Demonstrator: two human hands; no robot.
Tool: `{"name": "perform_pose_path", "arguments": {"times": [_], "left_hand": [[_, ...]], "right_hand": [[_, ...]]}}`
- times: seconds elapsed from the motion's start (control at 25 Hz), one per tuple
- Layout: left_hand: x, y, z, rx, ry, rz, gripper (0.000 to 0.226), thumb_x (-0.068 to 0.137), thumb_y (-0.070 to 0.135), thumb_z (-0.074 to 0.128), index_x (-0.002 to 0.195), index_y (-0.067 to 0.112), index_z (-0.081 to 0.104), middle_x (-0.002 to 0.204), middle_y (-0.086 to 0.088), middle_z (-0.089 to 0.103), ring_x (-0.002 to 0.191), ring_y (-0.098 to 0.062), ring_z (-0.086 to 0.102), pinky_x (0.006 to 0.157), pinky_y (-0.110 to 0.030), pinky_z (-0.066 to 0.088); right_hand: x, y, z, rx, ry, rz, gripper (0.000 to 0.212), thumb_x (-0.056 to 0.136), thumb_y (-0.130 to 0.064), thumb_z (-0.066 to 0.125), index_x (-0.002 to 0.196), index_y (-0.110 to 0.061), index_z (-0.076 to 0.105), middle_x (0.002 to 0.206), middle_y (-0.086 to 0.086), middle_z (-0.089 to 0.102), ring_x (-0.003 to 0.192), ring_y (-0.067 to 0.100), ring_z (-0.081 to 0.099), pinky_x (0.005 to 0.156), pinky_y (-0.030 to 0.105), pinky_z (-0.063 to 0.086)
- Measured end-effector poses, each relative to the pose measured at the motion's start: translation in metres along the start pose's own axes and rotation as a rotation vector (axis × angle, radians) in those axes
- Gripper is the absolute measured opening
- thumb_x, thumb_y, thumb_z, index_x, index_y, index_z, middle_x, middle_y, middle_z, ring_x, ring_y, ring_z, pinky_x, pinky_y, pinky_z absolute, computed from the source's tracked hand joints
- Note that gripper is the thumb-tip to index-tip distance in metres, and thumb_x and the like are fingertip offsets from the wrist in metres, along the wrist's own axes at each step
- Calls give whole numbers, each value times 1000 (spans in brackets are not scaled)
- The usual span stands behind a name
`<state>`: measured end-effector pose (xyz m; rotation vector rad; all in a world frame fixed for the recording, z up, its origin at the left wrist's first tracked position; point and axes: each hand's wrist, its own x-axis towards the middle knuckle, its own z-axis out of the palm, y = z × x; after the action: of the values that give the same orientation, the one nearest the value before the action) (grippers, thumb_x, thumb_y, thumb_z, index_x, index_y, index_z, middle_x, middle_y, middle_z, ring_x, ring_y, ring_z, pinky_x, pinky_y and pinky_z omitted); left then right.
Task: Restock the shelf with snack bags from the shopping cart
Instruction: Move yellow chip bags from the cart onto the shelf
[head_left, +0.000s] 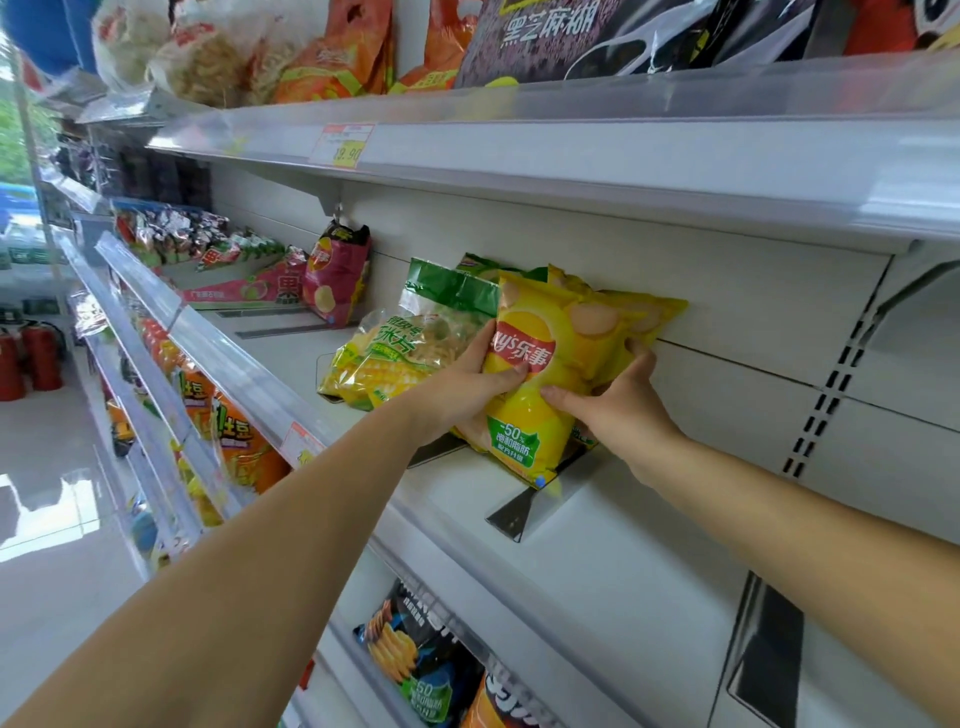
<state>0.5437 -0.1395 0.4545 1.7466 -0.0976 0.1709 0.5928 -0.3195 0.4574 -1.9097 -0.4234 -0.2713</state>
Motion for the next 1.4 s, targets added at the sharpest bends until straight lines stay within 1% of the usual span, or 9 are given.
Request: {"name": "perform_pose_path", "arguments": {"times": [0.12, 0.36, 0.48, 0.72, 0.88, 1.04, 1.16, 1.28, 1.4], "left_hand": [[-26, 9, -5, 29, 83, 62, 81, 96, 24, 61, 157, 26, 8, 152, 9, 36, 118, -7, 53, 92, -23, 50], [-138, 5, -51, 162, 183, 115, 55, 97, 30, 58, 148, 28, 39, 152, 10, 39, 135, -8, 42, 102, -26, 39], [-229, -27, -79, 155, 171, 23, 42, 98, 24, 57, 139, 22, 52, 138, 9, 54, 117, -1, 55, 95, -17, 47], [-407, -157, -143, 175, 197, -397, 30, 94, 31, 62, 124, 37, 60, 124, 11, 65, 112, -6, 62, 95, -28, 50], [-520, -239, -154, 192, 300, -654, 32, 93, 19, 64, 125, 23, 62, 118, 1, 68, 98, -7, 62, 80, -15, 49], [-614, -306, -138, 136, 406, -870, 30, 92, 19, 66, 121, 26, 63, 117, 1, 68, 103, -9, 61, 83, -21, 46], [-657, -334, -111, 74, 406, -1003, 33, 93, 24, 64, 126, 27, 61, 116, 6, 64, 107, -12, 60, 83, -19, 47], [-676, -353, -91, 2, 343, -1098, 37, 95, 30, 61, 132, 28, 57, 122, 8, 61, 108, -9, 57, 79, -14, 44], [-678, -367, -81, -1, 280, -1120, 40, 96, 35, 59, 136, 30, 54, 128, 9, 59, 113, -9, 53, 90, -21, 41]], "right_hand": [[-16, -7, -6, -58, 13, 56, 107, 61, -40, 88, 140, -25, 17, 140, 3, 44, 123, 23, 50, 101, 43, 47], [-108, -55, 17, -167, 63, -204, 54, 78, -32, 77, 114, -24, 37, 99, 5, 46, 87, 18, 53, 80, 30, 50], [-175, -67, 72, -133, -118, -317, 39, 85, -26, 71, 111, -23, 43, 96, 4, 47, 68, 0, 46, 63, 8, 43], [-329, -21, 212, -94, -552, -244, 30, 88, -27, 66, 113, -23, 50, 104, 6, 49, 70, 3, 49, 71, 20, 43], [-438, 46, 289, -178, -847, -58, 31, 90, -20, 64, 118, -14, 54, 113, 7, 50, 76, 1, 53, 72, 9, 38], [-523, 116, 340, -340, -1138, 199, 43, 87, -28, 68, 124, -14, 54, 122, 11, 58, 102, 19, 58, 87, 28, 45], [-578, 191, 344, -486, -1329, 638, 83, 71, -46, 80, 138, -10, 46, 134, 9, 55, 120, 24, 54, 99, 38, 46], [-615, 216, 323, -536, -1389, 993, 117, 66, -54, 83, 151, -5, 20, 154, 12, 31, 137, 28, 38, 103, 37, 42], [-638, 237, 313, -616, -1247, 1057, 90, 81, -30, 77, 146, 2, 23, 151, 16, 33, 135, 31, 39, 96, 31, 44]]}}
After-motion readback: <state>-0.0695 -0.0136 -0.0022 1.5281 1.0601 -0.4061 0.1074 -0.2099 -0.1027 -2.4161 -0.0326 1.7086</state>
